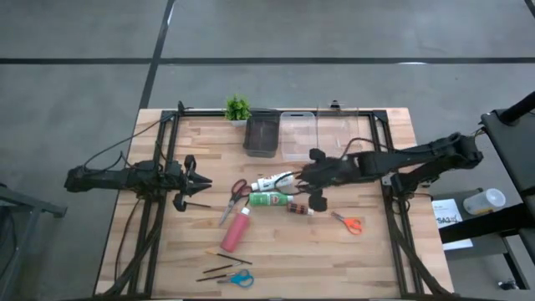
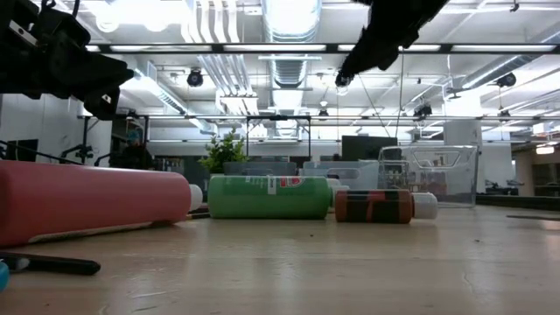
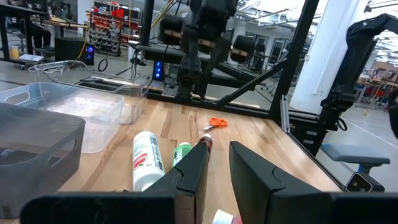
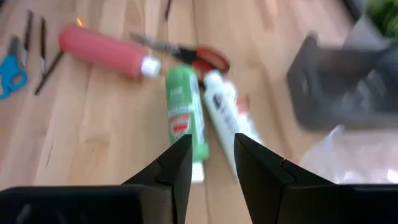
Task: Pick & Place Paint Supplies
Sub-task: Put the orange paint bottle into the transparent bin
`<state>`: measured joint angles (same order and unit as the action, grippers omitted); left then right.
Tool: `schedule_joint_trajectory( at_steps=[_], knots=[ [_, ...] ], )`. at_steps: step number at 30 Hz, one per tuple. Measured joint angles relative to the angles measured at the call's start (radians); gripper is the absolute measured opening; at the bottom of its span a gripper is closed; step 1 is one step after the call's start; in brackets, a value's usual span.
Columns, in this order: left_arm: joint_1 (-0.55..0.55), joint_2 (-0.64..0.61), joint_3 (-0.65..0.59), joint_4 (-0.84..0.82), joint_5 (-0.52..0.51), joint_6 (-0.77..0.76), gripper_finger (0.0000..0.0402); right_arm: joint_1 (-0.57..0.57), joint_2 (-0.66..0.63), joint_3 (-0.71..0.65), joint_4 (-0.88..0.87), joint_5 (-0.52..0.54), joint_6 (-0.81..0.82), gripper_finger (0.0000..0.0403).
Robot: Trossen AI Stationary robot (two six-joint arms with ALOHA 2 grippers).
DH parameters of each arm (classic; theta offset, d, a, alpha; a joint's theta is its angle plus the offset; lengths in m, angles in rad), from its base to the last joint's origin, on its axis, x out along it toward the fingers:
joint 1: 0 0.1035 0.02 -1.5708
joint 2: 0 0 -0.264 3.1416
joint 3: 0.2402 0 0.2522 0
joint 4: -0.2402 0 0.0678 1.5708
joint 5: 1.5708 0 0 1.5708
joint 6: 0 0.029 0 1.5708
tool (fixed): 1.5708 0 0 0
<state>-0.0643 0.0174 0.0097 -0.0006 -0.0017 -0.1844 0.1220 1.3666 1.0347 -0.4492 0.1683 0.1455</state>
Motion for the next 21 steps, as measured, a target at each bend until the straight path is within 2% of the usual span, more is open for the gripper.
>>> schedule_joint_trajectory(
  at_steps=[7,12,17,21],
  knots=[
    [0.0,0.0,0.0,0.0,-0.001,0.0,0.0077,0.005,0.164,0.133,-0.264,-0.03,0.14,0.0115],
    [0.0,0.0,0.0,0.0,-0.001,0.0,0.0077,0.029,0.228,0.162,-0.307,-0.071,0.179,0.0123],
    [0.0,0.0,0.0,0.0,-0.001,0.0,0.0077,0.07,0.249,0.137,-0.282,-0.109,0.249,0.0182],
    [0.0,0.0,0.0,0.0,-0.001,0.0,0.0077,0.124,0.258,0.109,-0.242,-0.033,0.213,0.0232]
  ],
)
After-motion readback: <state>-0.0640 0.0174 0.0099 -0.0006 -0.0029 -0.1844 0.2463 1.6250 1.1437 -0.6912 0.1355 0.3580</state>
